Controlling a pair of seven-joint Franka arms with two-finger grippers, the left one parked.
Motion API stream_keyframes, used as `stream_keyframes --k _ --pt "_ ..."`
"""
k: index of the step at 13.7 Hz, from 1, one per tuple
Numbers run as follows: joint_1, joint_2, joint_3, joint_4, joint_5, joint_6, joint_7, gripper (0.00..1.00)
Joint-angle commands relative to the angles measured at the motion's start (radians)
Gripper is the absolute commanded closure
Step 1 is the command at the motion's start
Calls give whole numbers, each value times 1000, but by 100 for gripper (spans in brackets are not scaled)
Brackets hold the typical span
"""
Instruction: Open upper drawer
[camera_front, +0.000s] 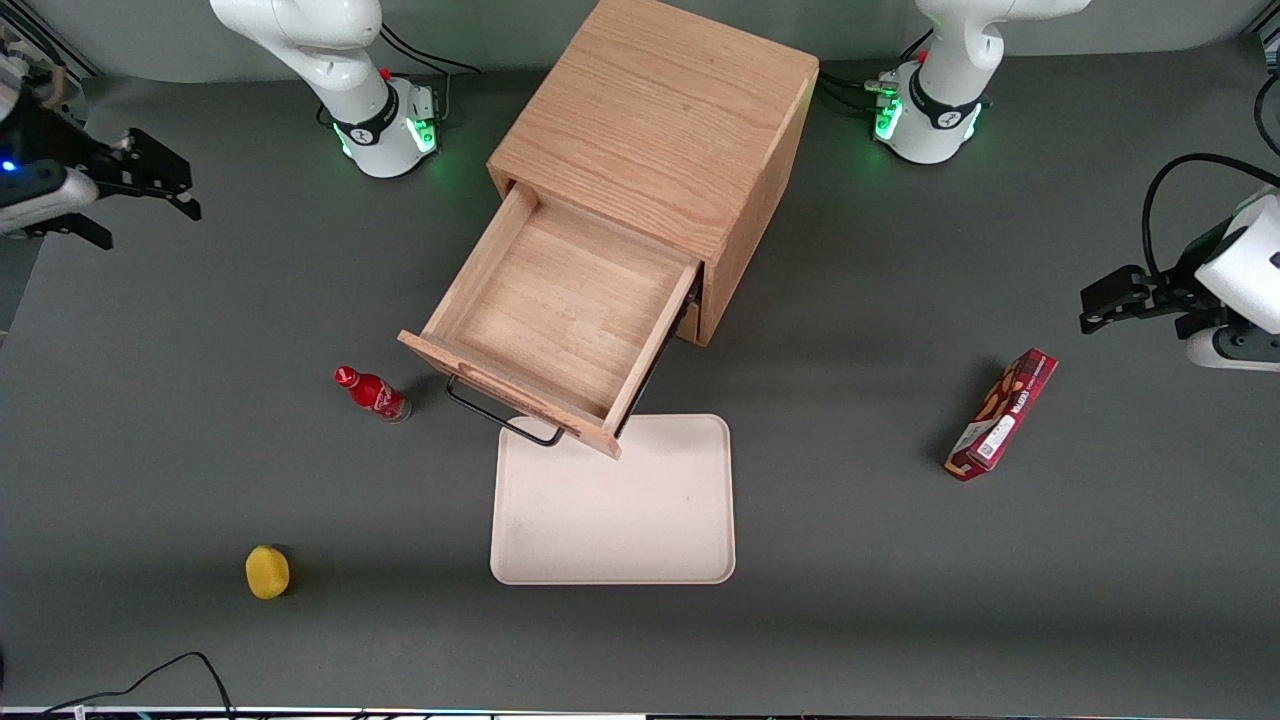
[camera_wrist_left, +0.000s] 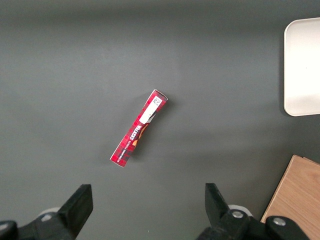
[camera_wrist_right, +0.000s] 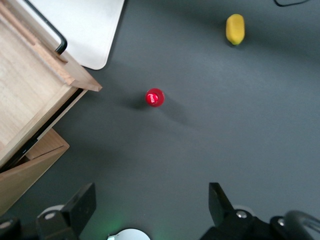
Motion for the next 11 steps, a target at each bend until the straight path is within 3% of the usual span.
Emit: stream_keyframes --k 1,5,8,10,11 --pt "-28 21 -4 40 22 -19 55 0" --pt "-16 52 22 48 22 39 286 0" --pt "23 93 26 65 10 41 313 0" --pt "198 112 -125 80 10 30 327 0" --pt "226 119 -159 77 11 29 315 0"
